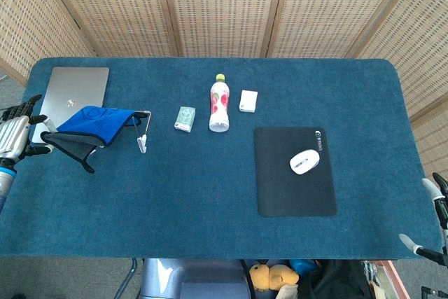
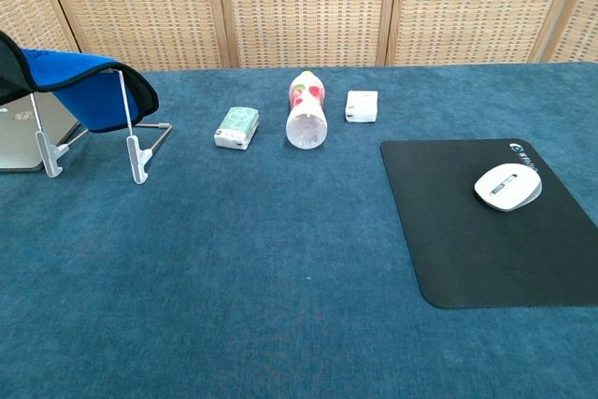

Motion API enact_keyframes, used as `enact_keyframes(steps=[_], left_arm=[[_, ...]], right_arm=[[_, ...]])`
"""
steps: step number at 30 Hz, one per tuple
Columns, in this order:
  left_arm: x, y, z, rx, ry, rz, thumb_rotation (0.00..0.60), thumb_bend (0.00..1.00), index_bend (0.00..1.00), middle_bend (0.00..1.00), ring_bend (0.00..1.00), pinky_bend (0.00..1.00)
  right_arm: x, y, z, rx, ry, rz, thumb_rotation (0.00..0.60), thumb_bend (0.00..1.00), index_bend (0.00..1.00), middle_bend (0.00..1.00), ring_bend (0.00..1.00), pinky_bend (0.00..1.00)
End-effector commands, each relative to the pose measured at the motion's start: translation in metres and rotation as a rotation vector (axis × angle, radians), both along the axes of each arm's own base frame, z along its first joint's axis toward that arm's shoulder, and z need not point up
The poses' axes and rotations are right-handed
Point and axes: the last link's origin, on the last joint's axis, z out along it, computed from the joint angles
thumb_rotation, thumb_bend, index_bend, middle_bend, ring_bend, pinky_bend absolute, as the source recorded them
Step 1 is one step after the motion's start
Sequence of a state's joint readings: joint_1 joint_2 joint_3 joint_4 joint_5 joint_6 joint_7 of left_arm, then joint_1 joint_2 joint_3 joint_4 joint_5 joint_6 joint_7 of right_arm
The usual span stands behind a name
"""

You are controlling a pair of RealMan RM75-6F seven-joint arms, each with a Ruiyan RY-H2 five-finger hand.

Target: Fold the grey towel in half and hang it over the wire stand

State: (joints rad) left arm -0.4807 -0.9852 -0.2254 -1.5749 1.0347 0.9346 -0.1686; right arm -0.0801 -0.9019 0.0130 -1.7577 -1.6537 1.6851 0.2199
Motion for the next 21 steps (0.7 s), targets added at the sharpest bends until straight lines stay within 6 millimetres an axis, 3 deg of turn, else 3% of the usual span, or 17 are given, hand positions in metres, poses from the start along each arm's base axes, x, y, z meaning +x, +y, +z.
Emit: enact_keyframes(steps=[1, 16, 19, 21], left_arm=[[0.000, 0.000, -0.007, -0.013, -0.024, -0.008, 0.600, 0.60, 0.83, 0.00, 0.00, 0.00], [0.000, 0.016, -0.041, 0.009, -0.061, -0.034, 0.600, 0.59, 0.77, 0.00, 0.00, 0.00], [0.000, 0.019, -0.044, 0.016, -0.056, -0.034, 0.600, 0.58, 0.58, 0.00, 0.00, 0.00], [-0.001, 0.019, -0.046, 0.004, -0.046, -0.032, 0.600, 0.53, 0.25, 0.00, 0.00, 0.00]], right_arm=[[0.001, 0.001, 0.000, 0.000, 0.001, 0.004, 0.600, 0.00, 0.00, 0.00, 0.00, 0.00], [0.000, 0.000, -0.003, 0.007, 0.009, -0.001, 0.600, 0.00, 0.00, 0.00, 0.00, 0.00], [0.000, -0.001, -0.003, 0.006, 0.009, -0.005, 0.600, 0.00, 0.00, 0.00, 0.00, 0.00], [0.000, -0.001, -0.003, 0.008, 0.011, -0.005, 0.600, 0.00, 0.00, 0.00, 0.00, 0.00]])
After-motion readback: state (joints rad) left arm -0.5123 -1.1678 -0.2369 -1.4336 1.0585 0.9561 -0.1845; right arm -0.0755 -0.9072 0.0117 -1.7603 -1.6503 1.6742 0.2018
